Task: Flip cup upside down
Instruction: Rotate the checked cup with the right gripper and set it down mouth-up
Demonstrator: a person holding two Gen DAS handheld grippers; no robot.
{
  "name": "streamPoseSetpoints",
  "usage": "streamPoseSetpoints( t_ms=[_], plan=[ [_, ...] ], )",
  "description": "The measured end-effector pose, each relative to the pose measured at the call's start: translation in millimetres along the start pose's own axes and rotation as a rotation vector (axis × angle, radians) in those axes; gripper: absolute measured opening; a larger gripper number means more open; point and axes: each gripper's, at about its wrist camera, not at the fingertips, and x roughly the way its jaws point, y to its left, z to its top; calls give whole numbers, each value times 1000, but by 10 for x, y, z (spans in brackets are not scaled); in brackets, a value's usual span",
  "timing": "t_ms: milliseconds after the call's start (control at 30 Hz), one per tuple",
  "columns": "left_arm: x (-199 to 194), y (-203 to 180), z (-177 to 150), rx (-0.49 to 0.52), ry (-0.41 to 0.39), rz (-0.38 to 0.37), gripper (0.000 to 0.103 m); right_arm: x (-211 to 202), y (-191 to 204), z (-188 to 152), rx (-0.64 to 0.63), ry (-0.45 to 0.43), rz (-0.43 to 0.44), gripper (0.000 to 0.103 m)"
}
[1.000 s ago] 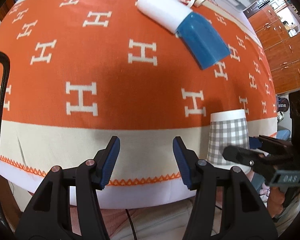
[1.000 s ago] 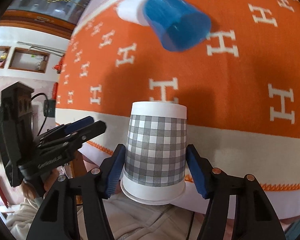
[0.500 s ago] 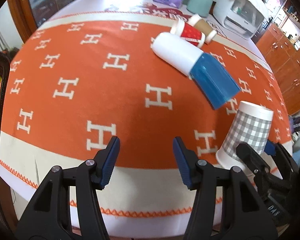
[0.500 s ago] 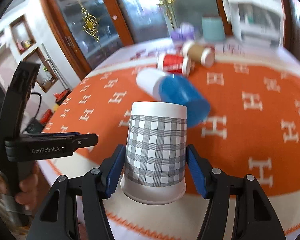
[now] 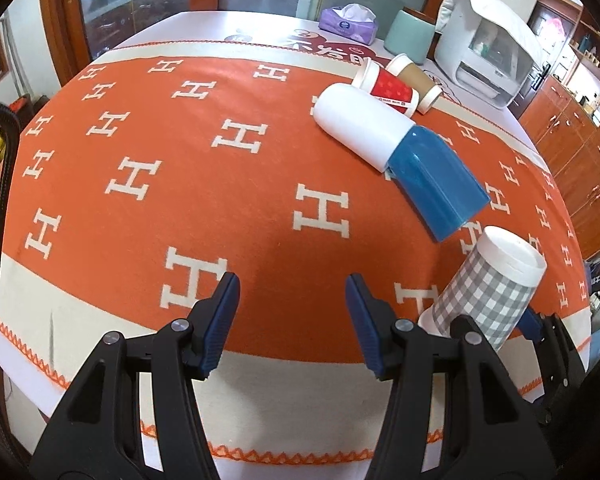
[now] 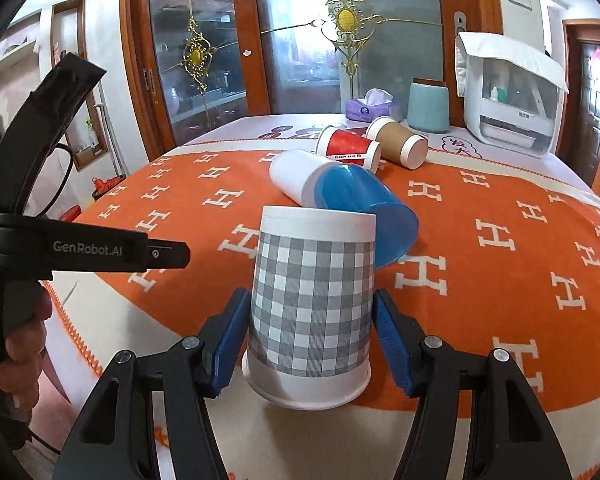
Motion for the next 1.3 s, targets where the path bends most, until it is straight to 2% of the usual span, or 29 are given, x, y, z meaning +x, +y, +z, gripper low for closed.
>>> streamPoseSetpoints(
  t_ms=[300,567,667,733,800,1067,1167,1300],
  plan=[
    [-85,-92,-117,41,-39,-11,52,-51,63,-173,-22,18,-20,62],
    [-127,-76,-186,37,-33,-23,52,-91,108,-224,-44,27,-33,63],
    [-145,-81,-210,41,-34,-23,52,-80,135,-233,-55,44,-31,70],
    [-155,-88,-227,47,-32,-22,52,-76,131,-230,-48,49,-27,81],
    [-159,-99,-241,53,-26,-25,52,-118,136,-236,-40,28,-25,86],
    [-226,-113,-299,61,-19,-5,54,-312,203,-248,-43,3,-35,87],
    [-325,-103,-310,60,-42,4,59,-465,202,-229,-37,-13,-32,87],
    [-511,-111,-300,61,-83,4,71,-756,163,-138,-5,-50,-24,87]
  ],
)
